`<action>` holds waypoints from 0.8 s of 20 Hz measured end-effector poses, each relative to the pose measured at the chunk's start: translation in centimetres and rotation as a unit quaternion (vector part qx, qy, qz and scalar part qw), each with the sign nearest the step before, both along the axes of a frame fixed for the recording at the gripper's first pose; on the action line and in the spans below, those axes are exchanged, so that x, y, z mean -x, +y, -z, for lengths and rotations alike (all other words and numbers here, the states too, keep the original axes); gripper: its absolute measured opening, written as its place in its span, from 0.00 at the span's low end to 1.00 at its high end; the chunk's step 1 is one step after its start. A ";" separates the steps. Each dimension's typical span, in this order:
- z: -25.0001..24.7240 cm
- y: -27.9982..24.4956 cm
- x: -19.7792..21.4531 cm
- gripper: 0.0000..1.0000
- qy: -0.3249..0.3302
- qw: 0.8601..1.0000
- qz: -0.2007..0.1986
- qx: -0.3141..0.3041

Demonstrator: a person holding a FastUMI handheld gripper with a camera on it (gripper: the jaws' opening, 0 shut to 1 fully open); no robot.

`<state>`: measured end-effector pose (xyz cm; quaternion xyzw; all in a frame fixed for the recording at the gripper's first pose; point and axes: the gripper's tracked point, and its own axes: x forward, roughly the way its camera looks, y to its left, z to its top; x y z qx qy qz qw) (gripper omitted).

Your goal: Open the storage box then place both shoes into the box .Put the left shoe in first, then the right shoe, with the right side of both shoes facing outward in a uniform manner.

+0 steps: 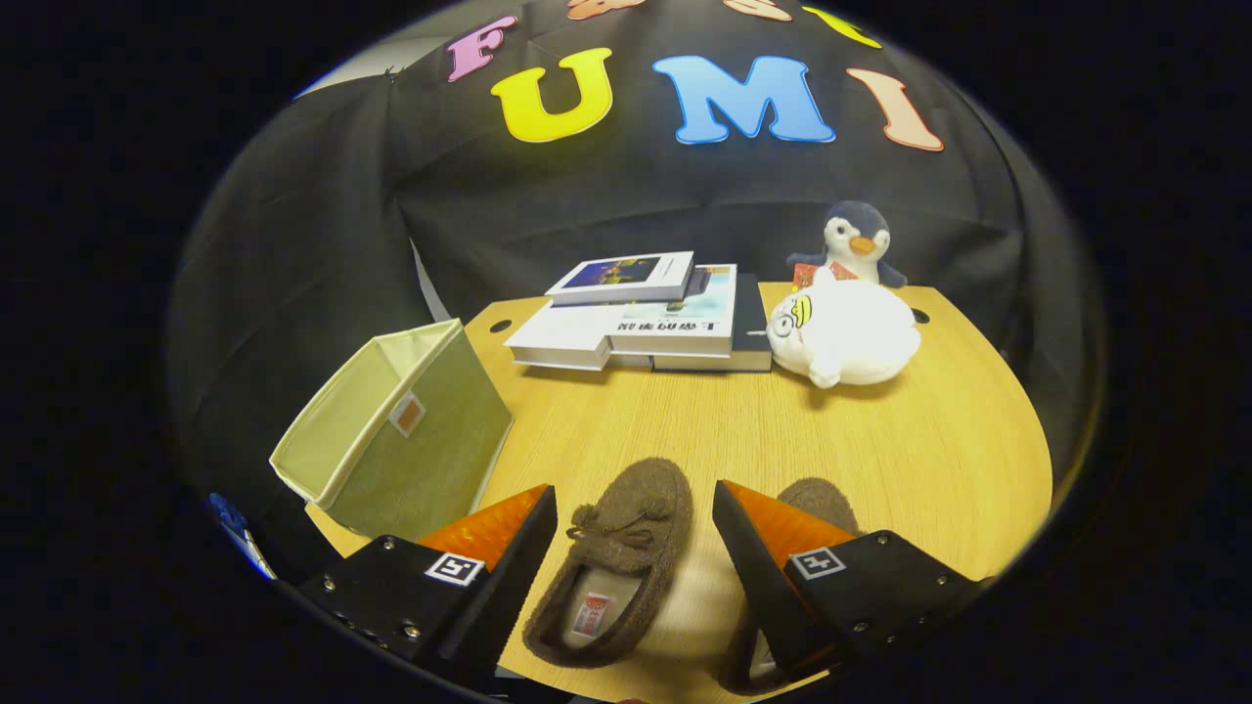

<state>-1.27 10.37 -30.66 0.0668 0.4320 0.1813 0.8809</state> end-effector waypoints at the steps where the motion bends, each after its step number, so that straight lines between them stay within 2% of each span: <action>1: 0.7 -0.2 0.5 0.98 0.006 1.000 -0.006 0.004; 12: 6.9 -0.9 3.7 0.97 0.075 0.995 -0.035 0.060; 14: 8.1 -1.0 4.3 0.92 0.098 0.993 -0.033 0.065; 15: 8.5 -0.8 4.3 0.84 0.107 0.992 -0.029 0.059; 16: 8.6 -0.6 4.2 0.84 0.113 0.992 -0.023 0.049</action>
